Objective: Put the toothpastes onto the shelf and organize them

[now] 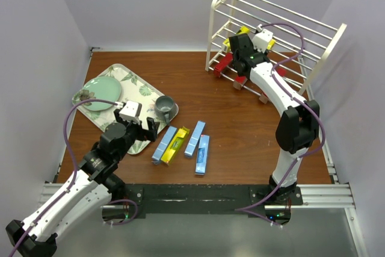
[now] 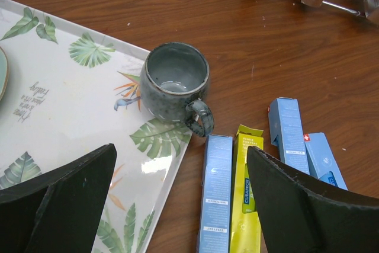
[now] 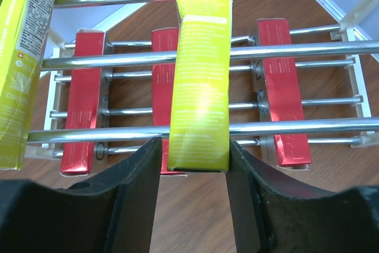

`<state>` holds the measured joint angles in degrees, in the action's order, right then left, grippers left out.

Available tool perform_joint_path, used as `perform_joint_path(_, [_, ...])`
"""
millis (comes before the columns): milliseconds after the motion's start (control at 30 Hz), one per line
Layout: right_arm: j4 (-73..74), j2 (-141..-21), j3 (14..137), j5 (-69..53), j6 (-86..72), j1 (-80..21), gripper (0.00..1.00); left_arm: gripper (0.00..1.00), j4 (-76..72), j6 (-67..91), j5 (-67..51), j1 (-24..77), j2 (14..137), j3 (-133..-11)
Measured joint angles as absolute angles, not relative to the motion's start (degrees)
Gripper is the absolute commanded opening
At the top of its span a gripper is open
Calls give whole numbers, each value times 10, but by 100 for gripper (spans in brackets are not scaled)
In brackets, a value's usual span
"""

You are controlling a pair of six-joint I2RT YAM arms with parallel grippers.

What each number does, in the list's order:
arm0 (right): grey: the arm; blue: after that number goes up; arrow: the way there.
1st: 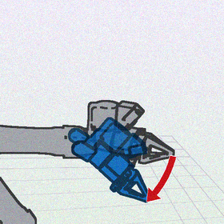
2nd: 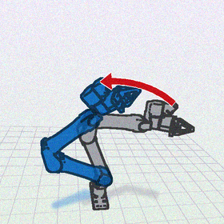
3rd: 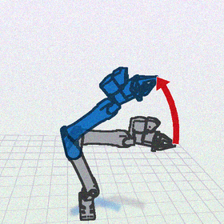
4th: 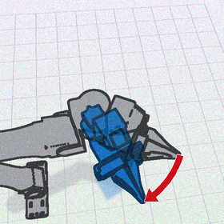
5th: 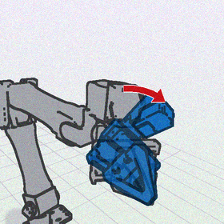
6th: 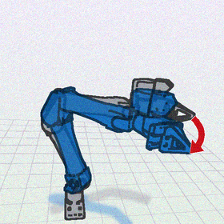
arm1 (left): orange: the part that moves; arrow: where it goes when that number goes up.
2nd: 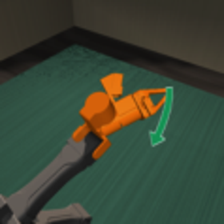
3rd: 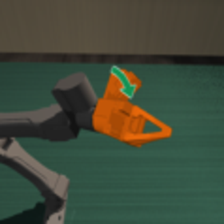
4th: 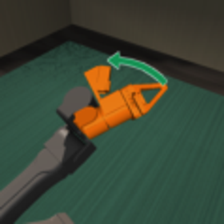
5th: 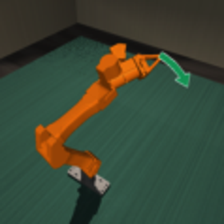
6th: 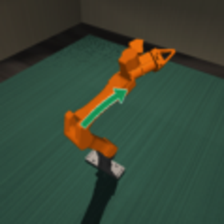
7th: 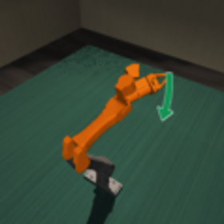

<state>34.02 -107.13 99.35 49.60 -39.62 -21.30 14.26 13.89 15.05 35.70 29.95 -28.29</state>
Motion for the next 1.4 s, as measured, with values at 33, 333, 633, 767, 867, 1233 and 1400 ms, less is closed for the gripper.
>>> perform_joint_path(33, [338,-1071,994,496,-395,-213,54,97,143,139,150,357,300,-283])
perform_joint_path(333, [324,-1065,974,481,-388,-213,67,97,143,139,150,357,300,-283])
perform_joint_path(633, [290,-964,880,392,-345,-213,90,97,143,139,150,357,301,-283])
perform_joint_path(767, [265,-897,844,342,-307,-214,98,98,142,139,147,357,304,-283])
perform_joint_path(867, [246,-849,811,297,-278,-214,98,98,142,139,140,357,311,-283])
perform_joint_path(1233, [217,-651,641,118,-185,-215,98,92,122,139,66,357,401,-285])
perform_joint_path(1400, [199,-550,549,63,-163,-215,98,85,150,152,32,357,499,-318])
